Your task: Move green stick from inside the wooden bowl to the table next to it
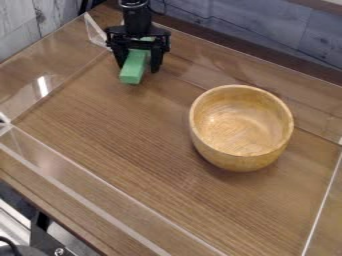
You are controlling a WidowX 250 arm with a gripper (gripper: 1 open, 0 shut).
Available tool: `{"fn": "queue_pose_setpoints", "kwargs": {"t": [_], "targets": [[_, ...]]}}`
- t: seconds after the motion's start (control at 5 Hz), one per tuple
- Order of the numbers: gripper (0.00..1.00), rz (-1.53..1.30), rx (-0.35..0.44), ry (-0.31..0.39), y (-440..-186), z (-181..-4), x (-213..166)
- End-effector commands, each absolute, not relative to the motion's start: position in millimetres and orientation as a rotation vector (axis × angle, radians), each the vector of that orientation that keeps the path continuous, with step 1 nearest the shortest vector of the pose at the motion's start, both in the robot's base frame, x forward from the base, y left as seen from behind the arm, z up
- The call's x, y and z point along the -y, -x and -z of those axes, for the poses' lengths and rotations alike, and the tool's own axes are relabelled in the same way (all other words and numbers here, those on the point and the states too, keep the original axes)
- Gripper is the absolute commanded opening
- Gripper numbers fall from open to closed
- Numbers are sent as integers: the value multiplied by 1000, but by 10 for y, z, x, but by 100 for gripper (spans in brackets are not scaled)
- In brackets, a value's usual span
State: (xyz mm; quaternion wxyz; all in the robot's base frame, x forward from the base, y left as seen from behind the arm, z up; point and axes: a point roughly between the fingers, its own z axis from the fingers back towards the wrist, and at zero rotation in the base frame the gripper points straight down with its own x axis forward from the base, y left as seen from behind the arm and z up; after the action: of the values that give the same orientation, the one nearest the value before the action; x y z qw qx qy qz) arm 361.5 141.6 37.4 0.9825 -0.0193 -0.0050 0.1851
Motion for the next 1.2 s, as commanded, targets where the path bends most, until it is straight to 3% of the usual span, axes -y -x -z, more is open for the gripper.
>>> {"fn": "queue_pose_setpoints", "kwargs": {"t": [0.0,0.6,0.8,1.0], "targets": [[100,-388,71,43,-3702,-675,-1457],[100,-383,91,70,-3711,-1041,-1399],[100,-377,97,64,-3711,-1079,-1401],[100,-374,92,49,-3705,-1004,-1429]]}}
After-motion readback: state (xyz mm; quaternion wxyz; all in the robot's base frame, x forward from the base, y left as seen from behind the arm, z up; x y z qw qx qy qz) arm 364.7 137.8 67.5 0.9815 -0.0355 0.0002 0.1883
